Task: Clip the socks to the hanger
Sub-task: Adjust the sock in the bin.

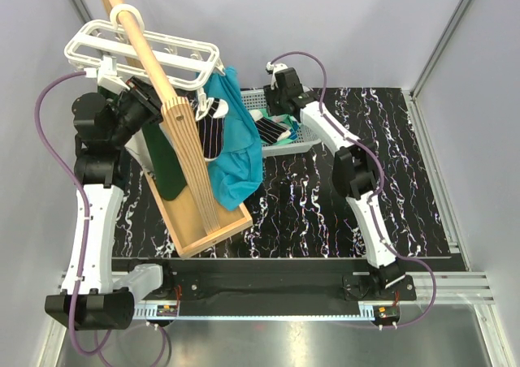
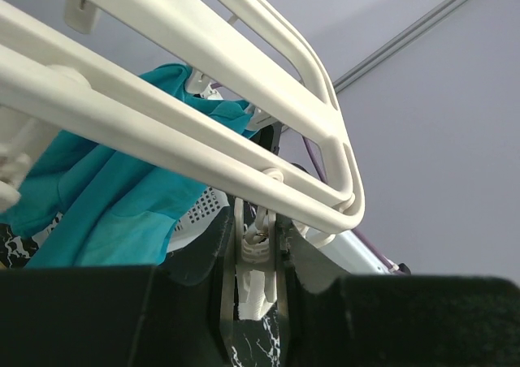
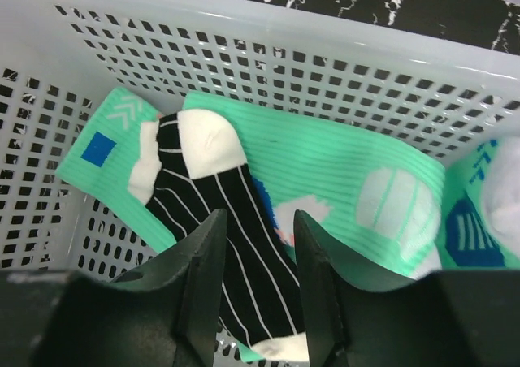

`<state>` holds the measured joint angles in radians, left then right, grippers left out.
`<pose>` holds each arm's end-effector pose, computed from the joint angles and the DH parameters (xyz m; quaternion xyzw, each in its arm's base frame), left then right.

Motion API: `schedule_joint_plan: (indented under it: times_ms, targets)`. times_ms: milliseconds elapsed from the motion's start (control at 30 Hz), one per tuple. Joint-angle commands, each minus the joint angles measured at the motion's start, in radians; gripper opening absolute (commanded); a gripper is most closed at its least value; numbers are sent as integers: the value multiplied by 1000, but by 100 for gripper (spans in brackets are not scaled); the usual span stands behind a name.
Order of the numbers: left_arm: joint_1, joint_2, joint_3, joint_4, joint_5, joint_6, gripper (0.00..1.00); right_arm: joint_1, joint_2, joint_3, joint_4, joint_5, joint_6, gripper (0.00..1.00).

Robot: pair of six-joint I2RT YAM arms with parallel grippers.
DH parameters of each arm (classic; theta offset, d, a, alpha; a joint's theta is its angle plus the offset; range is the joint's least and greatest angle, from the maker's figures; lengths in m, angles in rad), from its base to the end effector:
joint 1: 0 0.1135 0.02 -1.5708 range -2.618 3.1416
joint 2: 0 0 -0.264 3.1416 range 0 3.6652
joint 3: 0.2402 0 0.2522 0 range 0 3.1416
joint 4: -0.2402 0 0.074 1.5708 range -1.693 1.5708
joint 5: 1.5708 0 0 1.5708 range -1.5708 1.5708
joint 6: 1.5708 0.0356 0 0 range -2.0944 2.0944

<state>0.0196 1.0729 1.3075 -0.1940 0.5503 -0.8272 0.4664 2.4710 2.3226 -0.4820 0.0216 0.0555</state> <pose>0.2228 -0.0143 0.4650 -0.0952 0.6882 -0.4458 0.5644 0.5063 0.2541 0.2361 -0.1771 0.8737 0.1076 0.4402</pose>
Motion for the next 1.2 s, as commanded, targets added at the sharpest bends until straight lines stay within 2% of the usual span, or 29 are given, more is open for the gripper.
schedule_joint_plan:
  times_ms: [0,67,133,167,433,567,667,700,800,833,967,1167]
  targets:
    - [-6,-14,-4,10,19,10,0,-3,26,67,46,-81,-2,45]
    - [-6,-18,4,5,19,13,0,-3,43,58,49,-110,13,49]
    - [-6,-21,12,-8,14,22,0,-2,57,55,43,-132,27,59]
    - [-6,-21,18,-10,14,23,0,-3,74,58,37,-130,33,61]
    - [-6,-11,24,-15,22,13,0,0,175,153,-72,-121,96,63]
    - [-6,-10,19,-5,33,0,0,1,204,169,-101,-57,99,57]
    - [-6,-7,16,-2,31,-1,0,0,206,182,-102,-28,93,39]
    - [-6,-5,13,-2,31,-3,0,0,203,191,-104,-28,90,25]
    - [-6,-2,13,-1,36,-4,0,-2,137,169,-54,6,99,10]
    - [-7,-2,13,-2,36,-3,0,-3,116,146,-18,11,101,0]
    - [-6,-4,12,-5,36,2,0,-11,3,136,-7,3,121,0]
    - [-4,-13,1,-12,39,13,0,-34,-136,0,17,6,158,0]
